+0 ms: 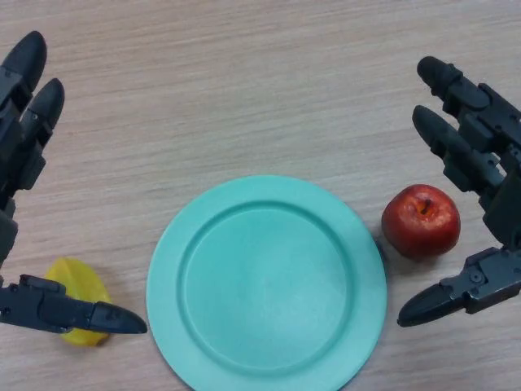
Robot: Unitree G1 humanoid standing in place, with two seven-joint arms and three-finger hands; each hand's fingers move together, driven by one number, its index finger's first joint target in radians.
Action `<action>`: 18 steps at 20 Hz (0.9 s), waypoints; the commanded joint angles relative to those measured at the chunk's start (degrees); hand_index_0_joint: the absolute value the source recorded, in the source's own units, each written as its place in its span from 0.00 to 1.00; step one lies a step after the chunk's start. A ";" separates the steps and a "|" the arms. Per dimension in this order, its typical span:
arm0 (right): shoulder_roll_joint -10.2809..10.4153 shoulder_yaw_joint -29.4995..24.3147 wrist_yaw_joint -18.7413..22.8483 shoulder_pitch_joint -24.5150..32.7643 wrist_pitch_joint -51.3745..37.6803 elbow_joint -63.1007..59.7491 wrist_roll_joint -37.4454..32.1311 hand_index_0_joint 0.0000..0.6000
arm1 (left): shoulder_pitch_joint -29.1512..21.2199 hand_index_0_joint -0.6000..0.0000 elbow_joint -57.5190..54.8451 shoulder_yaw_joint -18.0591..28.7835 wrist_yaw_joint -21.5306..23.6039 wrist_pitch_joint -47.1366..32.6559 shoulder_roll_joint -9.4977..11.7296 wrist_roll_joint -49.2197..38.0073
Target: Pick up the red apple and place it on the plate
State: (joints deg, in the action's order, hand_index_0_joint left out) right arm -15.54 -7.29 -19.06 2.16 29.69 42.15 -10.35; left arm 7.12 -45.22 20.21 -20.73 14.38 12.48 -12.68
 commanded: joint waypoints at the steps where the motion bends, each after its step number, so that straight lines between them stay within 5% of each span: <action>1: -1.98 -4.00 1.11 2.58 -9.74 2.00 -1.32 0.00 | -0.90 1.00 -3.12 3.21 1.63 -6.93 1.55 -1.14; 9: -4.96 -3.84 2.94 10.34 -21.55 -18.11 3.26 0.00 | 0.35 1.00 -3.44 0.26 4.13 -9.12 0.10 2.35; 17: -5.52 1.27 4.84 15.81 -40.06 -50.13 18.17 0.00 | 1.41 1.00 -3.27 0.77 3.24 -10.18 -0.60 2.08; 18: -5.38 1.69 5.30 15.98 -40.92 -51.57 19.68 0.17 | 1.55 1.00 -3.13 0.74 3.20 -10.39 -0.69 2.15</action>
State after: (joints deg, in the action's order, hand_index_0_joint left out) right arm -19.49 -2.42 -16.62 15.20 -3.06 -12.87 11.95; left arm 9.14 -45.63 18.03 -19.10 12.69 10.58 -10.16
